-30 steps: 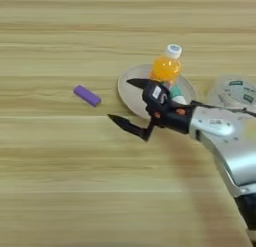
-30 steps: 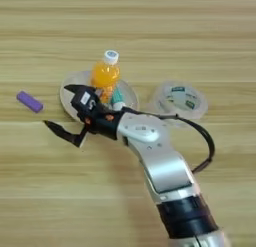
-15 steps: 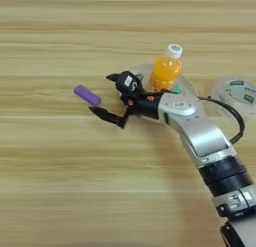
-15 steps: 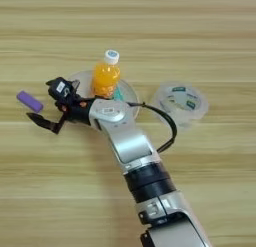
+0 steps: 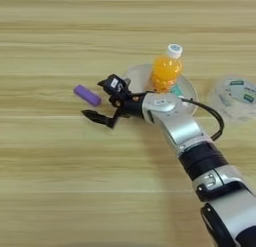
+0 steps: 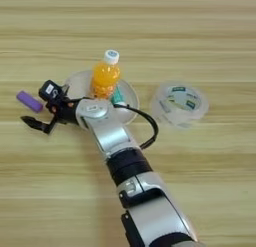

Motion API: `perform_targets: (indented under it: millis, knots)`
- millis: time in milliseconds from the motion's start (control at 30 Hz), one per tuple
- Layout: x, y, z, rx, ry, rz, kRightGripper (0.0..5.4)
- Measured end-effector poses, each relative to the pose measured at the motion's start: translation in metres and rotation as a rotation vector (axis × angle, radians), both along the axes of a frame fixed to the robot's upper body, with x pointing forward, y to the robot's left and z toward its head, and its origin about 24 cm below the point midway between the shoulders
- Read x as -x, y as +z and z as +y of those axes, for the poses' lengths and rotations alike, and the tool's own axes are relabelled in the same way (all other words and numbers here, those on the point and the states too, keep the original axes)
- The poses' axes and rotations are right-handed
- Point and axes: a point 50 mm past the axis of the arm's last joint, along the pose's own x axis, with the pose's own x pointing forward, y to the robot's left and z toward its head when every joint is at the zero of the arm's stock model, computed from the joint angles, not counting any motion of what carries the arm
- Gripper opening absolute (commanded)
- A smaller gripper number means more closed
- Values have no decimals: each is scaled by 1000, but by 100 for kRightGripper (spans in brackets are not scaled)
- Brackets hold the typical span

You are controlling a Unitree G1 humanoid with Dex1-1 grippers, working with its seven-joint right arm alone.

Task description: Move the objects on the table

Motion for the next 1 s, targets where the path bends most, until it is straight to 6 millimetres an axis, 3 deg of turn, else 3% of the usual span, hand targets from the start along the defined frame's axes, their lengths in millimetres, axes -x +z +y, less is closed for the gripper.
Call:
perform_targets:
  millis: [967,1000]
  knots:
    - [-21,-17,14,57,-51,41,538]
    - [-21,-17,14,56,-54,45,518]
